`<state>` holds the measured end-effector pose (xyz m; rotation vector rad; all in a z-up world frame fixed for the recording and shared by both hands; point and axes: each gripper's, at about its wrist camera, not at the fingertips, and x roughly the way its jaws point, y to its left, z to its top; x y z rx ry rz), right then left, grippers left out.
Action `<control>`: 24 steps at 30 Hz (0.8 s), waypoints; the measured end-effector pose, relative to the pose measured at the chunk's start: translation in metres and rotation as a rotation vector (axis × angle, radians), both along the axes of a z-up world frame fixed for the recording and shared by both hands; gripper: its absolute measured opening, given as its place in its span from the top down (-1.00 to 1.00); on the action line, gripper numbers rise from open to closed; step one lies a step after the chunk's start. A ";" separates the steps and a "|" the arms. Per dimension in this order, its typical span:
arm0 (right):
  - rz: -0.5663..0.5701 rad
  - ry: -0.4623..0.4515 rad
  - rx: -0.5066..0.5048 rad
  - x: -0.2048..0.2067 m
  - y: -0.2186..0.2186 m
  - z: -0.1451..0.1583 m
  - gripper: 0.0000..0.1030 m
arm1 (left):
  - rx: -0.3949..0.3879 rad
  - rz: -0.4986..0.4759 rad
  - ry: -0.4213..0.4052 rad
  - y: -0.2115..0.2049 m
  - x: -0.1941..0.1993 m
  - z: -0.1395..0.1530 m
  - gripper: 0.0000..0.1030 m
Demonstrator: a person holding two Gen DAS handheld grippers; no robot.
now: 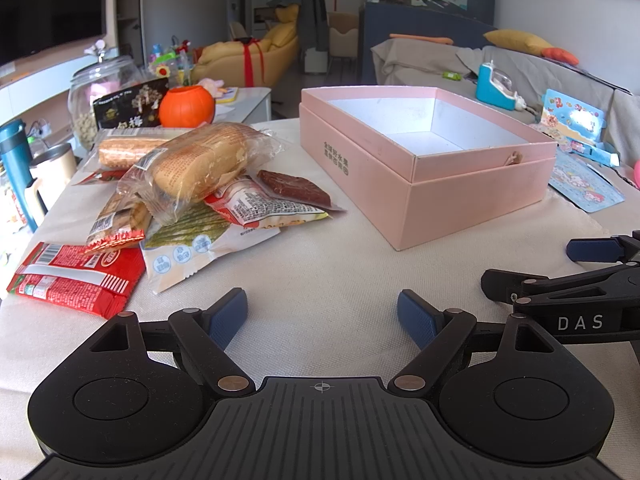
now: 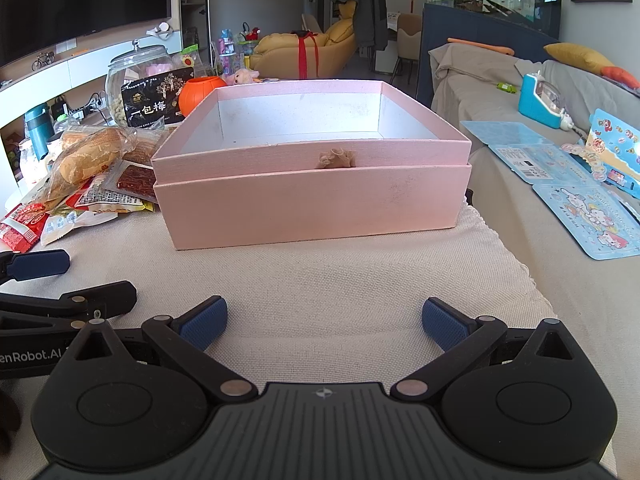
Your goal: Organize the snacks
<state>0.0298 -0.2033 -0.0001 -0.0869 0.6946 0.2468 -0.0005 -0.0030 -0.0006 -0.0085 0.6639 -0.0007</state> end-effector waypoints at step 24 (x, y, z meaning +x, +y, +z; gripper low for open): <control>0.001 0.004 0.004 0.006 0.011 0.000 -1.00 | 0.003 0.001 0.000 0.005 0.000 0.000 -0.69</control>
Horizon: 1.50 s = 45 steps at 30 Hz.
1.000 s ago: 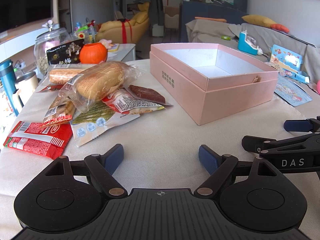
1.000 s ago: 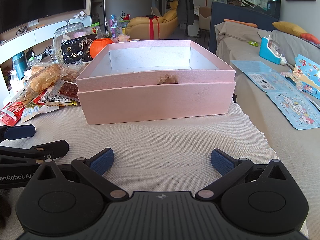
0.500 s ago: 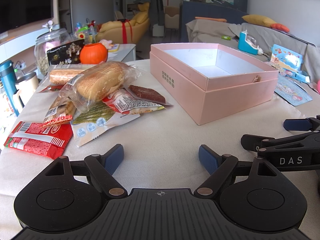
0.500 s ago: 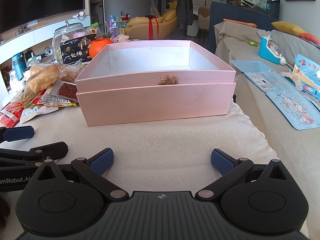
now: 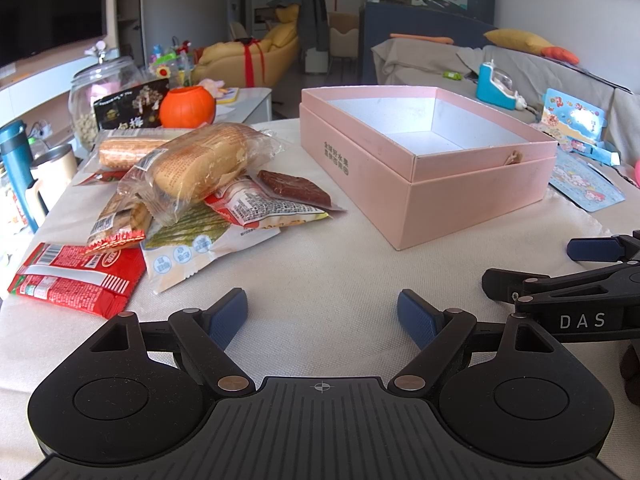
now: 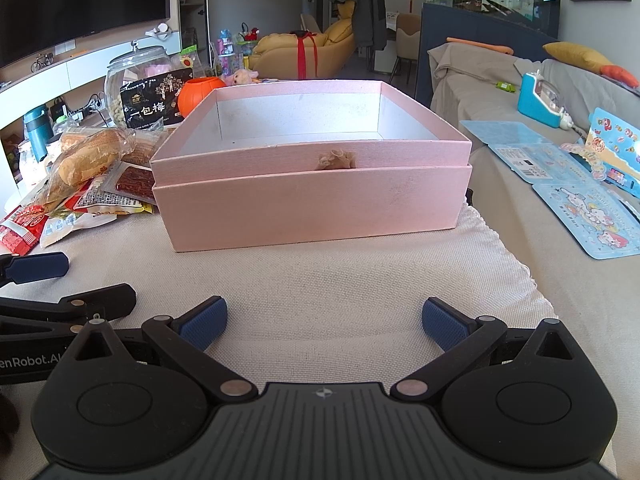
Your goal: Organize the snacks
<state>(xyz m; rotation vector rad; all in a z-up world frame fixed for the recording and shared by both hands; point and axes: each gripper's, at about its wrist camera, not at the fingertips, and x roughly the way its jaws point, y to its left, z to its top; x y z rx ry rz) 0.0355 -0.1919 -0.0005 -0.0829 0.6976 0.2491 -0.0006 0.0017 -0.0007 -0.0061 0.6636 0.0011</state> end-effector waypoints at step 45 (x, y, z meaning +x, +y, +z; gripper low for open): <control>0.315 0.229 0.202 0.113 0.156 0.027 -0.18 | -0.300 0.364 0.013 0.196 -0.007 0.046 -0.41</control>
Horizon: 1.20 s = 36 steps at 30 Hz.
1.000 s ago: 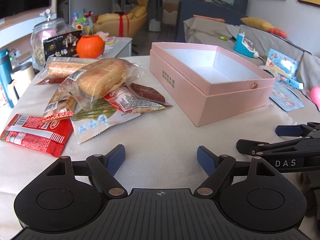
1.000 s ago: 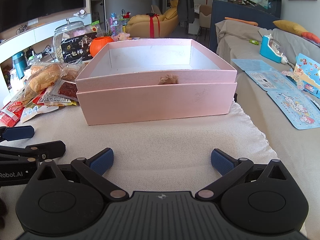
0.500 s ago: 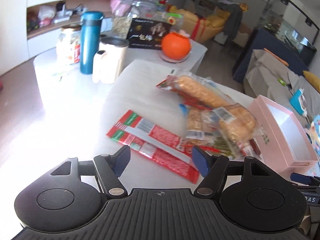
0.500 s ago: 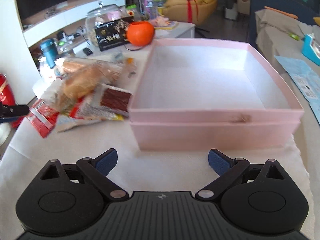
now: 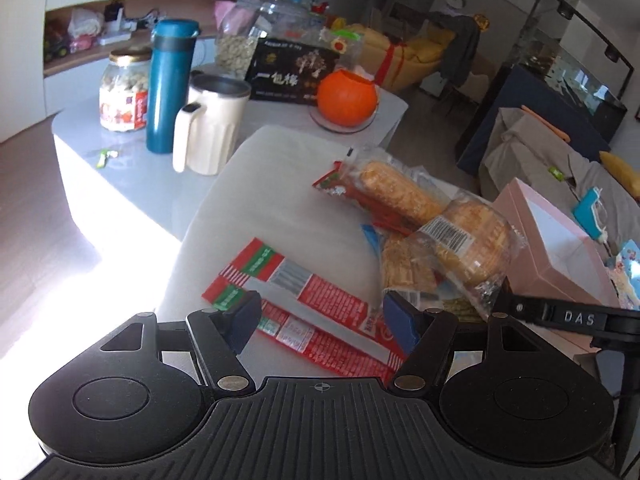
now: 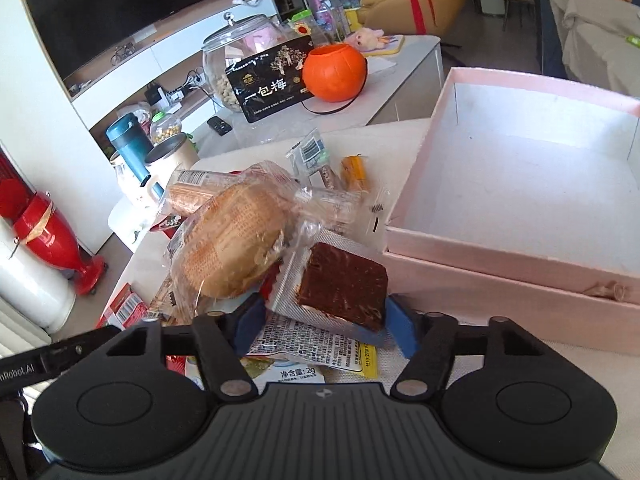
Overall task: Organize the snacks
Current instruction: 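Move left tool to the brown chocolate packet while right tool approaches the white-and-yellow snack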
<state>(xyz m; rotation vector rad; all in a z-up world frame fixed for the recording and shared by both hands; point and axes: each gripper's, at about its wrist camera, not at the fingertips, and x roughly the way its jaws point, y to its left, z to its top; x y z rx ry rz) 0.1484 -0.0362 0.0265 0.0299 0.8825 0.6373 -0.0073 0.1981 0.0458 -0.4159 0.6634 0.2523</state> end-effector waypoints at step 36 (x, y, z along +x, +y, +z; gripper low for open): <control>0.018 -0.142 -0.017 -0.072 -0.086 0.006 -0.53 | 0.297 -0.464 0.137 -0.106 0.041 -0.010 0.17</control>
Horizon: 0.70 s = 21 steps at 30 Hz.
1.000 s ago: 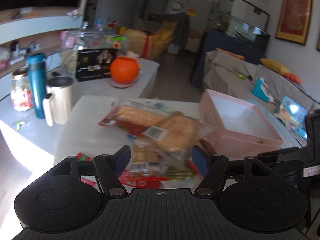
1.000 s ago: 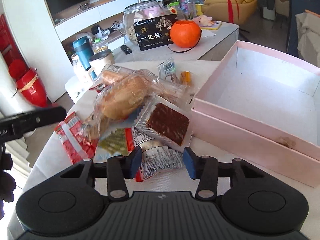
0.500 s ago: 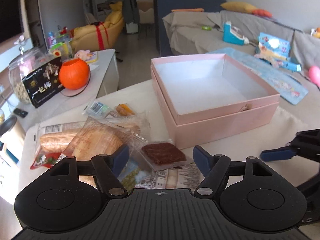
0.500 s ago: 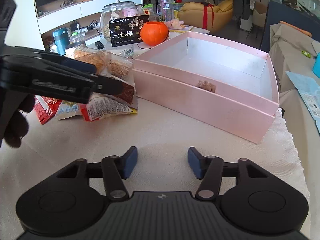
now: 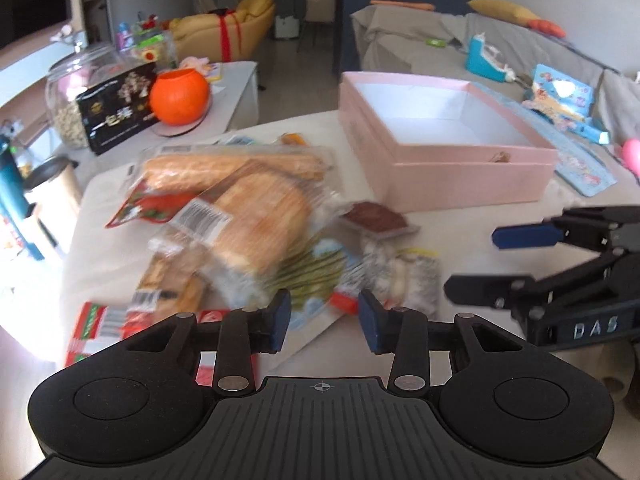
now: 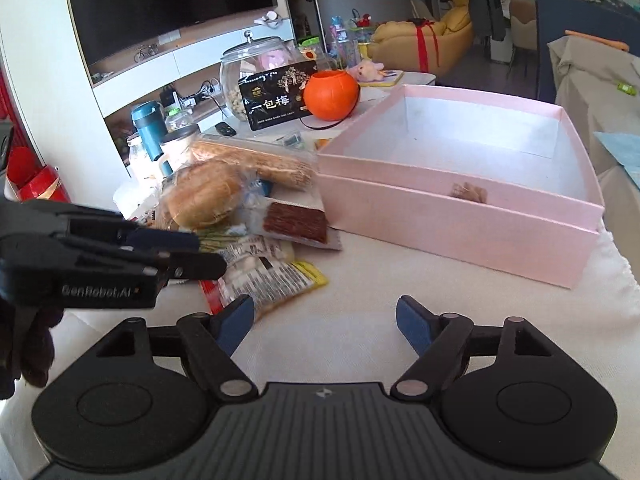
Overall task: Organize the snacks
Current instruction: 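Move left tool to the brown chocolate packet while right tool approaches the white-and-yellow snack, then grasp the chocolate packet with left tool while right tool grasps the white-and-yellow snack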
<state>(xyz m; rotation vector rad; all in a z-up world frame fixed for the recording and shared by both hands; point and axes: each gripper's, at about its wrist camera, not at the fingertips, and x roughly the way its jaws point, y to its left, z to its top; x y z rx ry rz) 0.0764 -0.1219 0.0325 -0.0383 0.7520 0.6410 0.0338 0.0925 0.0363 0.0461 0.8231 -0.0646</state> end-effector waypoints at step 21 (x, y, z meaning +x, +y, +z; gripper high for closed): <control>0.078 -0.087 -0.241 -0.034 -0.012 0.002 -0.35 | 0.070 -0.275 -0.028 -0.051 0.064 0.009 0.11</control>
